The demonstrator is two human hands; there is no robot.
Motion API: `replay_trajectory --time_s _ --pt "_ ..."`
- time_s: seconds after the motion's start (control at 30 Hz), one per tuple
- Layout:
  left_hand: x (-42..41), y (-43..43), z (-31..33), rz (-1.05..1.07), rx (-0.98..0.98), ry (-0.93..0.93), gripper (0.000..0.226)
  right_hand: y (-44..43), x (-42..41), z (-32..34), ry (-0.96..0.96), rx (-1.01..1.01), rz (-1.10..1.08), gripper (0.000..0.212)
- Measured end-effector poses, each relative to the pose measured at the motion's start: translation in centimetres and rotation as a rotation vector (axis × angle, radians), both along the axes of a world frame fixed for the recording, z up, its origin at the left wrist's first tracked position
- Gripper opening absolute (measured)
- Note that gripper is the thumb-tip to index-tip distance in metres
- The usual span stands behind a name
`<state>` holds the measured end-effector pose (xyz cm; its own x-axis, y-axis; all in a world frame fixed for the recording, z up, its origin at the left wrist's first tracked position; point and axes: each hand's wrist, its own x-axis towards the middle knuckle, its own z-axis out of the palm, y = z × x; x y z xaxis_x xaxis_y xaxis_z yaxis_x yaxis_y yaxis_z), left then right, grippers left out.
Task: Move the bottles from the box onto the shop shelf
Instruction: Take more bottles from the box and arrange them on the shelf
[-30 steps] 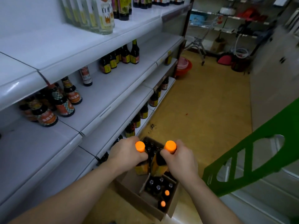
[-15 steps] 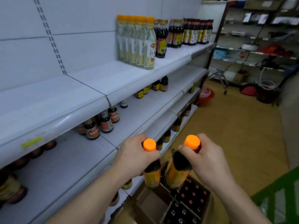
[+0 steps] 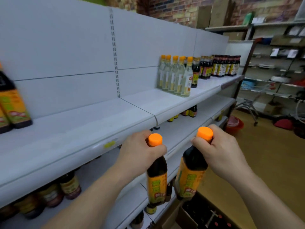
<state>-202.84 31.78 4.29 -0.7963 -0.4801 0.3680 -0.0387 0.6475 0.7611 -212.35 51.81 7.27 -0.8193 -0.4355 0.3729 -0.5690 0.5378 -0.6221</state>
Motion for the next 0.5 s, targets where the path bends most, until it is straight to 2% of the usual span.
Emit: replay_trajectory --time_s 0.5 --pt "11.7 -5.4 6.8 0.182 -0.001 0.138 0.037 -8.3 7.2 6.5 0.082 -0.068 0.273 0.043"
